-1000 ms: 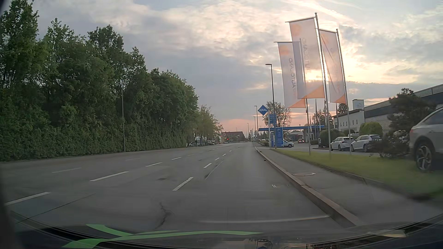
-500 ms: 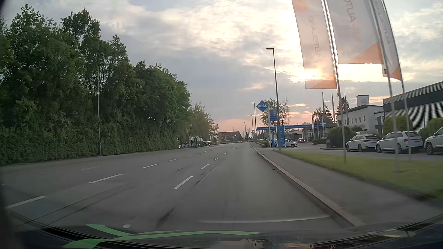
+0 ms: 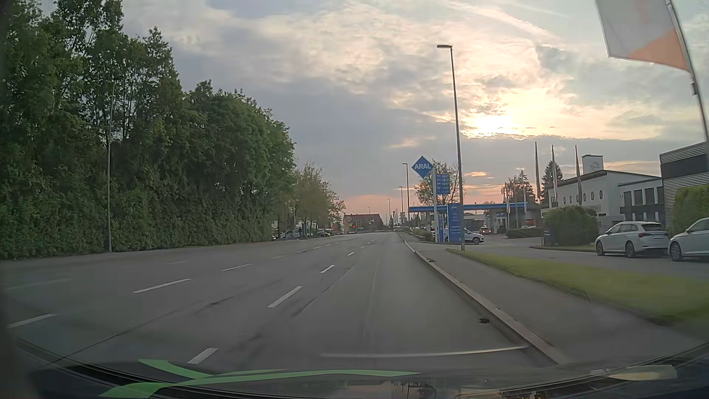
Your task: Follow the waypoints while adhering to traffic rules and regulations
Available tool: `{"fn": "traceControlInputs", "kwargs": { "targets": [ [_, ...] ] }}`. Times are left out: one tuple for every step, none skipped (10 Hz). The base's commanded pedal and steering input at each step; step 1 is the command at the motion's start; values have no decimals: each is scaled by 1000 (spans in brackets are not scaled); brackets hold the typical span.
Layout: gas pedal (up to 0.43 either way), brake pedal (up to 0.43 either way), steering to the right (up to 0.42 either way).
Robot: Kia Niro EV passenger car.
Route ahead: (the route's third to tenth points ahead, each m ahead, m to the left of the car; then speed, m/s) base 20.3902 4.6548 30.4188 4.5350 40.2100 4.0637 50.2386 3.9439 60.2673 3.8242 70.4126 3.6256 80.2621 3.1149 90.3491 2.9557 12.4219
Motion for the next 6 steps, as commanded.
{"fn": "traceControlInputs", "kwargs": {
  "targets": [
    [67, 0, 3],
    [67, 0, 2],
    [59, 0, 3],
    [39, 0, 2],
    [39, 0, 2],
    [39, 0, 1]
  ]
}}
